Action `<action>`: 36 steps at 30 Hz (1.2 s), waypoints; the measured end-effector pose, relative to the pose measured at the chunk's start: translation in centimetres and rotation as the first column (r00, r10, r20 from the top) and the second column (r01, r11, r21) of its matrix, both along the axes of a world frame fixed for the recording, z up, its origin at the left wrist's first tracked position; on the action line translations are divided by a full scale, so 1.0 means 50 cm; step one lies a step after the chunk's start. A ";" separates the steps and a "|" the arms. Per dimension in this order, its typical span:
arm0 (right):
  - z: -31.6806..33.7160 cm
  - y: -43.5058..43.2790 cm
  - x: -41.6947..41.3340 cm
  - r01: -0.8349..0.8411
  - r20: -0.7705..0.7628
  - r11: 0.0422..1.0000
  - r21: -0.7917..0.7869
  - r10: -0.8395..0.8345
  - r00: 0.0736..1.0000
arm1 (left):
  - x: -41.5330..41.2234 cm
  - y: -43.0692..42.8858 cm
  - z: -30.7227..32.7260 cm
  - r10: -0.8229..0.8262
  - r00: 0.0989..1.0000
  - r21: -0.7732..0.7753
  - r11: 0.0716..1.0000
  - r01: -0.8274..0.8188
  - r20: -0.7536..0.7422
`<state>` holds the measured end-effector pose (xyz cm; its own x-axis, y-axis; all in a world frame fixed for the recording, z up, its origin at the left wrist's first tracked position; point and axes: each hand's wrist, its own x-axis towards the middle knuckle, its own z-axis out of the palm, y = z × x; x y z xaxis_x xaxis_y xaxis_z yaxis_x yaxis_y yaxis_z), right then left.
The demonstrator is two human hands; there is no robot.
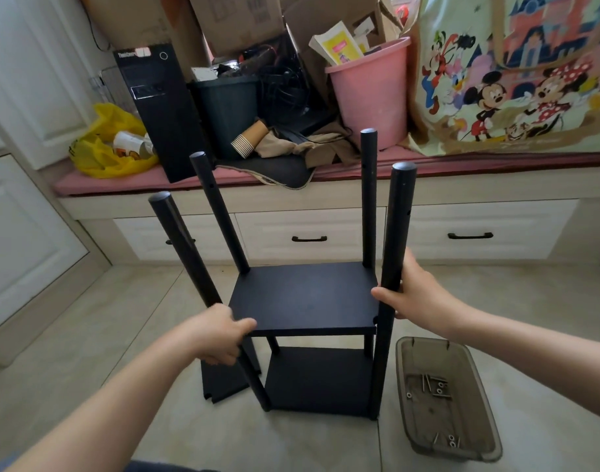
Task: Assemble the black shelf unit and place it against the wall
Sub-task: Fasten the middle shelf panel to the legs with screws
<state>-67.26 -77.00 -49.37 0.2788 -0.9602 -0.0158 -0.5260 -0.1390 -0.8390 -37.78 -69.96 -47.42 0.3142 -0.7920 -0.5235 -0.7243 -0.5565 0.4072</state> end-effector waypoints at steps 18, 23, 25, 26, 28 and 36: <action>0.053 -0.006 -0.041 -0.128 -0.214 0.988 0.088 0.144 0.966 | -0.247 -0.095 -0.233 -0.477 0.649 -0.398 0.528 0.751 0.593; 0.048 -0.020 -0.048 -0.190 -0.185 0.979 0.071 0.200 0.962 | -0.238 -0.104 -0.271 -0.407 0.709 -0.577 0.412 0.705 0.576; 0.051 -0.025 -0.044 -0.211 -0.175 0.975 0.066 0.220 0.960 | -0.231 -0.107 -0.271 -0.398 0.716 -0.592 0.403 0.698 0.574; 0.051 -0.028 -0.043 -0.223 -0.173 0.973 0.064 0.231 0.957 | -0.230 -0.108 -0.273 -0.389 0.709 -0.586 0.398 0.706 0.589; 0.051 -0.032 -0.041 -0.239 -0.182 0.969 0.057 0.246 0.952 | -0.229 -0.110 -0.278 -0.371 0.696 -0.579 0.387 0.718 0.615; 0.037 -0.044 -0.029 -0.258 -0.180 0.966 -0.009 0.252 0.951 | -0.250 -0.099 -0.298 -0.295 0.733 -0.609 0.415 0.676 0.613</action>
